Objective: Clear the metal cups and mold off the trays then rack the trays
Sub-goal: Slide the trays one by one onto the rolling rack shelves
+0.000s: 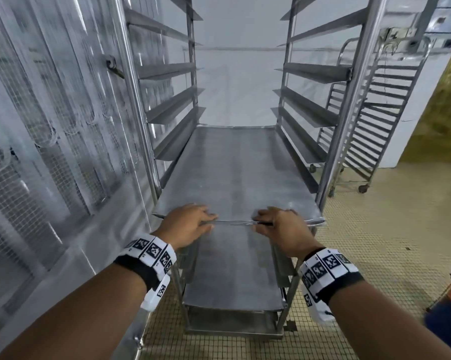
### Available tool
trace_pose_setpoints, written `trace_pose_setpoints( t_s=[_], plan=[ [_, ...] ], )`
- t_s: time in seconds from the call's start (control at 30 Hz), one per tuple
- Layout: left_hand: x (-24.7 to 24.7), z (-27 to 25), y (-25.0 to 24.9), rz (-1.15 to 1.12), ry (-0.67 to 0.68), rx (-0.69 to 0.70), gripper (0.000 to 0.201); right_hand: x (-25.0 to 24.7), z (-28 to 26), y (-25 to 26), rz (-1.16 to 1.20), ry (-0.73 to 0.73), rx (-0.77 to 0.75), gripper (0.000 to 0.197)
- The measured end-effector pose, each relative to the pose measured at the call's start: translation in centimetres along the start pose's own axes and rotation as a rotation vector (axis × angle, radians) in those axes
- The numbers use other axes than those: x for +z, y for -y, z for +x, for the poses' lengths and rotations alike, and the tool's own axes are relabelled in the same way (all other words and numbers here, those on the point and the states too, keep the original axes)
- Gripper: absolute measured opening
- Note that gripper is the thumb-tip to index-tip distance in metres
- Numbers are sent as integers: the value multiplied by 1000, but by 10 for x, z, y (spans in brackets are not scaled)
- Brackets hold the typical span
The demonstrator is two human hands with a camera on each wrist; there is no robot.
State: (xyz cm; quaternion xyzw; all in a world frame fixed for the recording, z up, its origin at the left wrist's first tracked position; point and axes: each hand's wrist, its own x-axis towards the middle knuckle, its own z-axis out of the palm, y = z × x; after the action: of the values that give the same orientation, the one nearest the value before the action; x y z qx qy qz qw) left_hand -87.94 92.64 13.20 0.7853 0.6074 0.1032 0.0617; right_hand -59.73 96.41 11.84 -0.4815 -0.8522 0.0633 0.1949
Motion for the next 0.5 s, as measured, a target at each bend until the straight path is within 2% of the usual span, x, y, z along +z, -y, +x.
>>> trace_pose_setpoints(
  t_s=[0.07, 0.23, 0.5],
  plan=[
    [6, 20, 7, 62, -7, -69, 55, 11, 21, -10, -43, -26, 12, 36],
    [16, 62, 26, 84, -36, -150, 86, 26, 67, -30, -84, 38, 44, 42],
    [21, 109, 38, 72, -126, -176, 84, 30, 114, -53, -15, 48, 55, 38]
  ],
)
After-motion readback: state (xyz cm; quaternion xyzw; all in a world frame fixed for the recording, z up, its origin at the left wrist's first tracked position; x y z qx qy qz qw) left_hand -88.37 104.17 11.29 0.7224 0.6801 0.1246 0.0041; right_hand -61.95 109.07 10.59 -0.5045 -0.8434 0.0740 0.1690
